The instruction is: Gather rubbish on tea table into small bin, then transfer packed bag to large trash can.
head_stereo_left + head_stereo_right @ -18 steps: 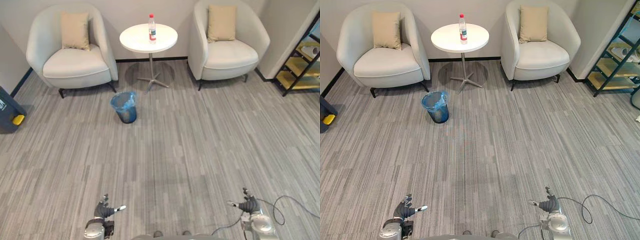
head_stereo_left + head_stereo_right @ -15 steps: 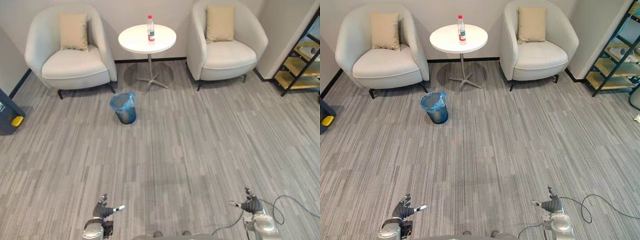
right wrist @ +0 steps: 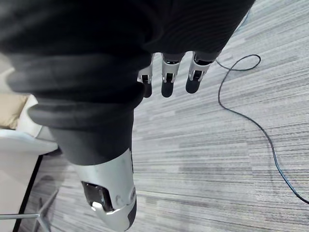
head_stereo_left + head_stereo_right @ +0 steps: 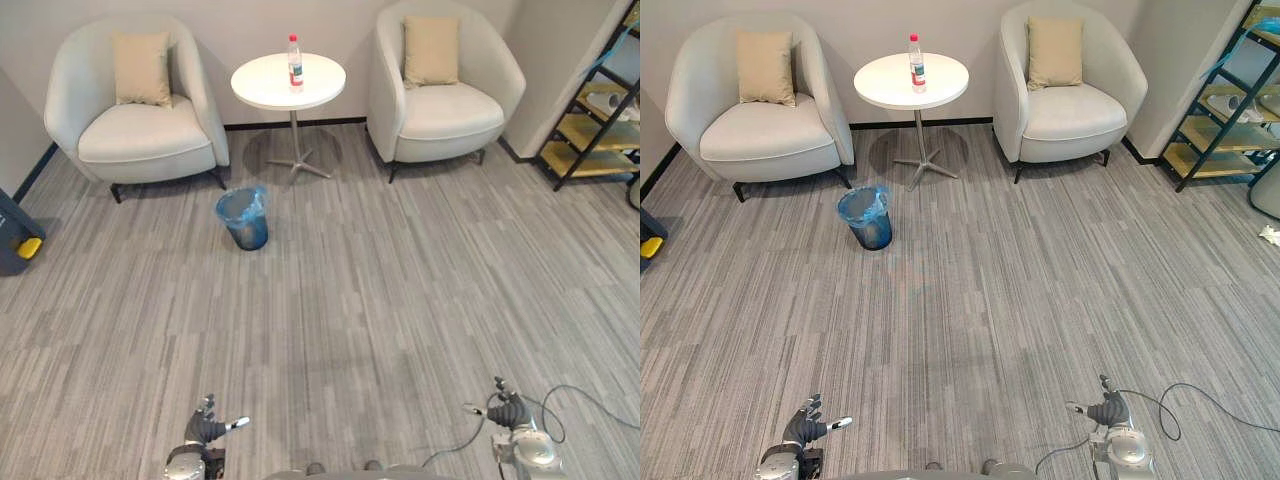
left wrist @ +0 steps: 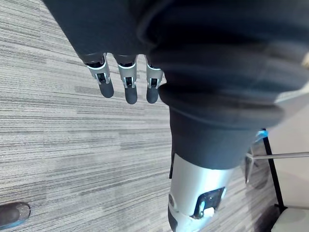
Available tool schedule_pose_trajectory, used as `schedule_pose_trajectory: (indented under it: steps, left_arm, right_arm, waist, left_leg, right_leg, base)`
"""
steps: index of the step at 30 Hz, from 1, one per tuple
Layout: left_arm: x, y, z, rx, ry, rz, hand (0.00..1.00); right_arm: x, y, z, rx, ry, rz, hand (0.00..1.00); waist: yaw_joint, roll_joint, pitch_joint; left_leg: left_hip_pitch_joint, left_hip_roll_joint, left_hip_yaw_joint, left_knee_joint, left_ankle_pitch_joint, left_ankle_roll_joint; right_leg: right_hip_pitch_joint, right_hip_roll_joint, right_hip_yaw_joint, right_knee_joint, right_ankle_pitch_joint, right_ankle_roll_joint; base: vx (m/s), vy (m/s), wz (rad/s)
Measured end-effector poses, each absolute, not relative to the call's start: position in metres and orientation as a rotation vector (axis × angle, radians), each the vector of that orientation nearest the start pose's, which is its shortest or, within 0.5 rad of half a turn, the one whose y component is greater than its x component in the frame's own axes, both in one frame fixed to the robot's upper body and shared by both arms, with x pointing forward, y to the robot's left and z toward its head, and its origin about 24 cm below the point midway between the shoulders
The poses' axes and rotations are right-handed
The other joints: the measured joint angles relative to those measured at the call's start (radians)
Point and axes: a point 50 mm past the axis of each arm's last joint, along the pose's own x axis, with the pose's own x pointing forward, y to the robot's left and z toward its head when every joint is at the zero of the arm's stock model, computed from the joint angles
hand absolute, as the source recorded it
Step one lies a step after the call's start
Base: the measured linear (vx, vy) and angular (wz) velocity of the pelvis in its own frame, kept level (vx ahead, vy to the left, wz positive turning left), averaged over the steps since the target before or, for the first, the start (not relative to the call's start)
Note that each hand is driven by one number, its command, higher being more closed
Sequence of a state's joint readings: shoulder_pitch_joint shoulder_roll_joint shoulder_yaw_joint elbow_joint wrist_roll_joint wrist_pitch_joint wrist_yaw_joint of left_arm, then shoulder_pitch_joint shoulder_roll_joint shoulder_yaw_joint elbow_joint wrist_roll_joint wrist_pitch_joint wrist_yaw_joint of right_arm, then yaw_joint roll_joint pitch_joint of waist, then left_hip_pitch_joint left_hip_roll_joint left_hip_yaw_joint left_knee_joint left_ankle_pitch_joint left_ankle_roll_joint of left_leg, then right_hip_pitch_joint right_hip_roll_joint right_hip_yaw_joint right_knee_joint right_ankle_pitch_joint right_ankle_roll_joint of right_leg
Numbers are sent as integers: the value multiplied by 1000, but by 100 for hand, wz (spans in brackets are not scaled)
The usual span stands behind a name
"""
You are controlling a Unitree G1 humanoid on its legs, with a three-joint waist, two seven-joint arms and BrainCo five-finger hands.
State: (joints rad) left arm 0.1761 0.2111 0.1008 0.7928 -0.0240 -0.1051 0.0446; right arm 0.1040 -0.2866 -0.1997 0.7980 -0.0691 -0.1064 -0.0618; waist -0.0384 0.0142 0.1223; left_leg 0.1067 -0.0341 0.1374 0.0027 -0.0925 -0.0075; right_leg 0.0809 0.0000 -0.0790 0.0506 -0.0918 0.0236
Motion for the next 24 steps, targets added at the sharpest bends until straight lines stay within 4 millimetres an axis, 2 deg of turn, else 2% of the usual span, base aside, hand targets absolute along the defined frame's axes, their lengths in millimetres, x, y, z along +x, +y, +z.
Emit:
schedule_pose_trajectory:
  steps: [2,6,9,10,11,12,13,15,17,19,21,22,23,24]
  left_arm:
    - [116,249,-126,164,839,257,0]
    - [121,249,-121,165,810,257,0]
    - [131,249,-114,167,759,253,0]
    - [137,249,-109,171,727,252,0]
    - [138,249,-108,172,718,251,0]
    - [139,249,-107,172,713,251,0]
    - [140,249,-107,175,713,251,0]
    - [143,253,-104,192,703,253,0]
    - [146,256,-102,210,700,261,0]
    - [155,256,-98,206,676,265,0]
    - [173,250,-92,179,626,270,0]
    - [180,248,-89,174,605,273,0]
    - [184,248,-87,170,591,276,0]
    - [185,247,-87,166,591,275,0]
  right_arm:
    - [141,-288,-104,-288,759,-337,0]
    - [152,-287,-100,-275,729,-339,0]
    - [164,-285,-95,-271,697,-336,0]
    - [167,-285,-94,-266,690,-336,0]
    - [168,-285,-93,-264,688,-336,0]
    - [170,-284,-92,-266,679,-334,0]
    - [171,-283,-91,-266,672,-331,0]
    - [170,-280,-91,-270,672,-315,0]
    - [170,-279,-91,-271,674,-315,0]
    - [178,-280,-84,-278,636,-311,0]
    - [187,-283,-76,-309,607,-297,0]
    - [191,-283,-73,-319,588,-288,0]
    - [190,-282,-72,-323,581,-283,0]
    - [185,-284,-72,-330,589,-288,0]
  waist:
    - [0,0,0]
    - [10,5,17]
    - [25,15,26]
    - [26,16,31]
    - [26,14,35]
    - [25,13,46]
    - [23,13,53]
    - [14,1,70]
    - [9,-3,75]
    - [-6,6,86]
    - [-11,61,128]
    - [-17,66,132]
    - [-30,51,128]
    - [-48,43,130]
  left_leg:
    - [-18,1,5,11,-6,8]
    - [-66,16,38,86,-62,11]
    - [-128,26,67,166,-123,24]
    - [-149,22,72,208,-154,35]
    - [-151,18,74,222,-166,39]
    - [-144,11,77,237,-191,52]
    - [-141,8,76,246,-204,56]
    - [-94,-5,51,263,-245,76]
    - [-52,-6,25,254,-267,68]
    - [-1,15,-1,205,-273,56]
    - [69,92,-8,165,-281,20]
    - [81,108,-15,165,-278,-9]
    - [106,114,-32,169,-278,-48]
    - [136,129,-56,203,-295,-77]
  right_leg:
    - [-16,0,2,2,0,0]
    - [-42,8,28,11,-2,-3]
    - [-116,9,55,98,-50,-3]
    - [-170,-3,56,204,-110,16]
    - [-192,-11,53,258,-133,28]
    - [-235,-25,39,378,-171,43]
    - [-262,-35,25,450,-179,47]
    - [-379,-76,-16,748,-195,47]
    - [-433,-94,-47,811,-230,41]
    - [-498,-88,-81,771,-252,39]
    - [-573,-36,-121,629,-219,22]
    - [-614,-24,-123,548,-165,22]
    - [-642,-19,-98,427,-61,11]
    - [-641,-22,-80,405,110,-29]
  base:
    - [10,6,-5]
    - [29,24,-27]
    - [70,44,-31]
    - [103,54,-12]
    - [149,65,-12]
    - [117,48,-8]
    - [145,57,-1]
    - [250,35,22]
    - [425,-14,32]
    - [561,-76,33]
    - [409,-102,25]
    - [585,-153,45]
    - [804,-232,65]
    - [843,-249,51]
